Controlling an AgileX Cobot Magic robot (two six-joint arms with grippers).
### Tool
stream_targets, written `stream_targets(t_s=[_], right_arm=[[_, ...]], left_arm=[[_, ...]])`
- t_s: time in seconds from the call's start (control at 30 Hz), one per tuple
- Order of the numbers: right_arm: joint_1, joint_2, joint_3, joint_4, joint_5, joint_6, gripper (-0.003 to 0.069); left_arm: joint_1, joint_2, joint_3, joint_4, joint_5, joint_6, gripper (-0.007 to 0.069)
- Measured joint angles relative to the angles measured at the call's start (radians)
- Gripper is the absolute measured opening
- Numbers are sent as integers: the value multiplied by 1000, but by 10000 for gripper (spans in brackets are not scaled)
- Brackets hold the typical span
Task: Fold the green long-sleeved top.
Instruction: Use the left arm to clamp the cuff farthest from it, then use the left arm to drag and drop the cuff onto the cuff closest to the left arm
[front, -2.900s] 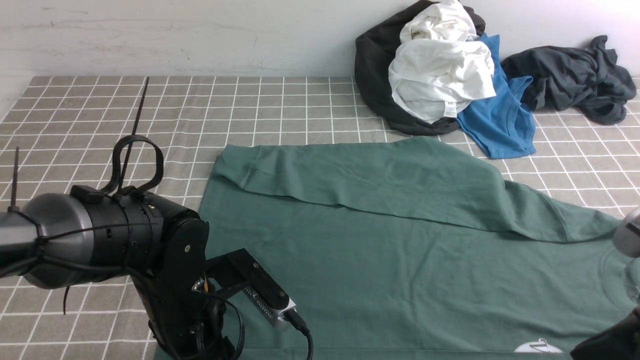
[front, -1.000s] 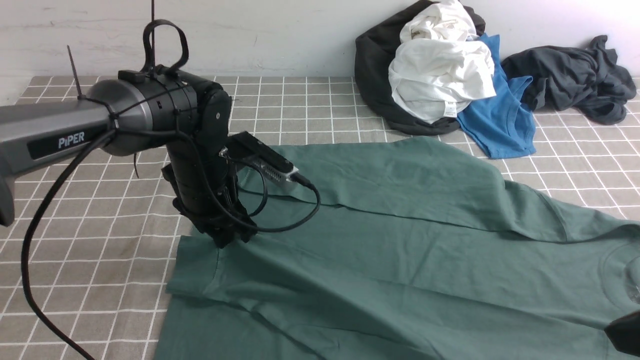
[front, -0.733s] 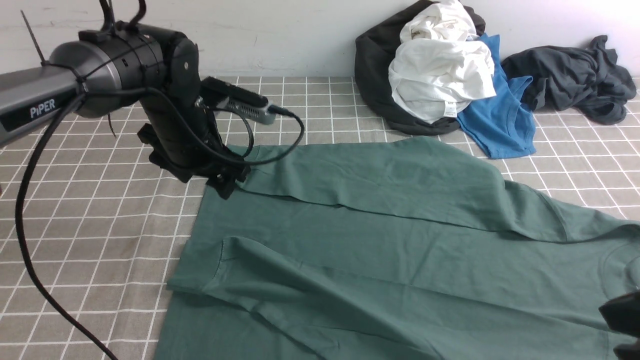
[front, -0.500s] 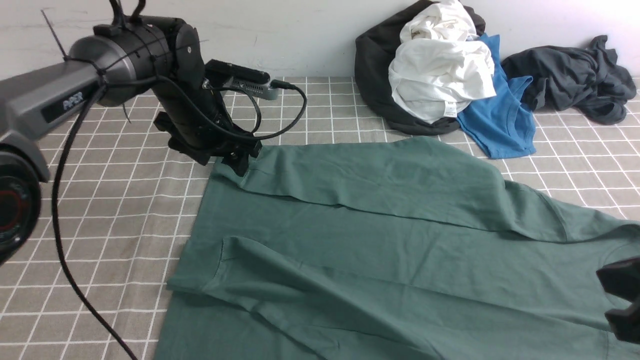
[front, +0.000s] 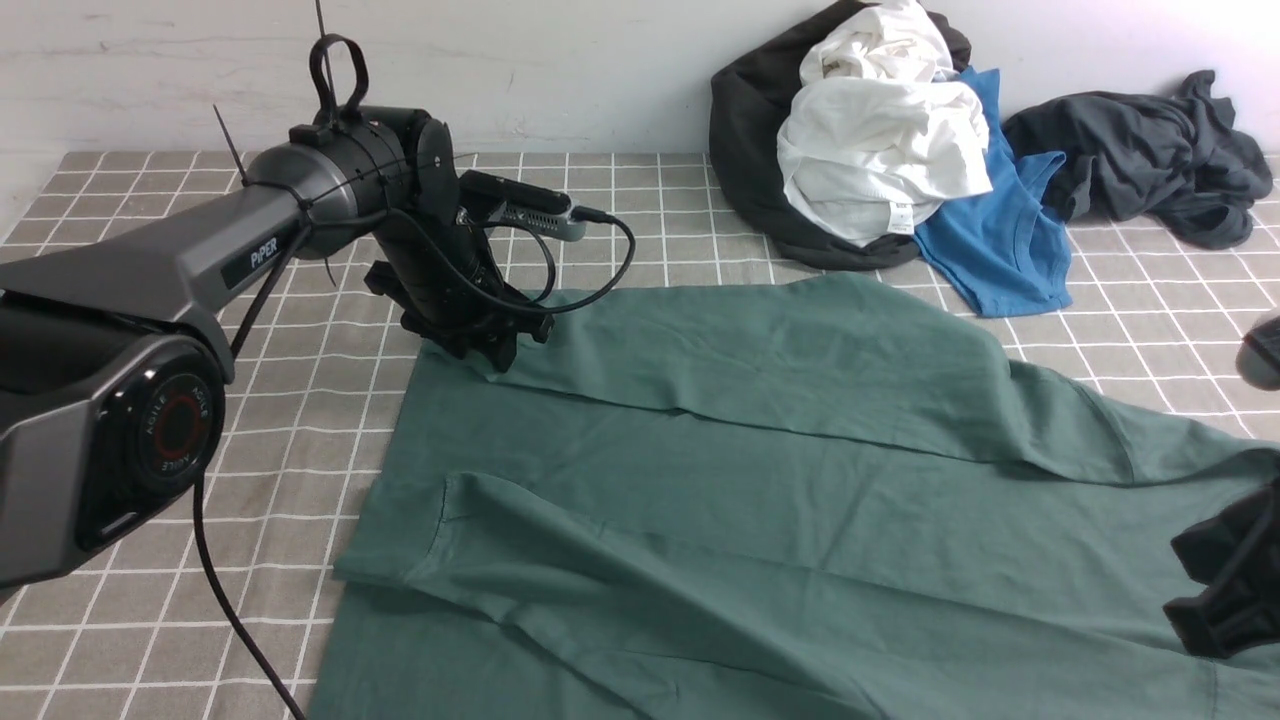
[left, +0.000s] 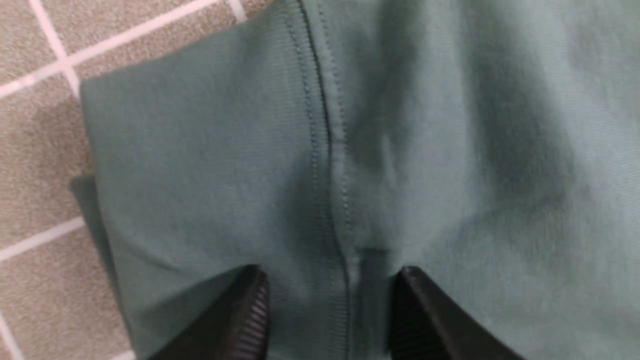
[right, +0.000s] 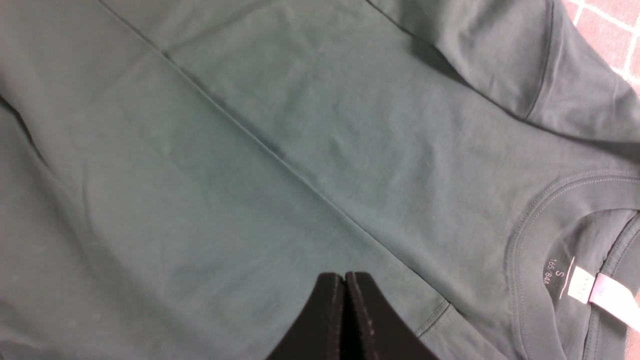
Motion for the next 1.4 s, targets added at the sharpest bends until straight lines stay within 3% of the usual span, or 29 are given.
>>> stream_targets(t_s=[0.2,0.3,0.77,1.0,1.23,1.4], right_arm=[[0,12,0,0,-6,0,-14],[0,12,-1,-3,-15,0,-14],[0,12,-10,9,-36,0,-14],[0,-8,-63,43,42,0,-14],[10,-58,-68,59,59,19,-14],[89,-59,-68,58,97,19,-14]], left_arm=[[2,2,-10,1,22,2,146],[2,-5,-13,-3,38,3,31],[2,-241,12,-30,270,-8,15],[-2,-528,377,-38,246,-58,15],[-16,-793,921,-78,21,-81,15],[-16,-805,1059,-74,-69,-81,28]])
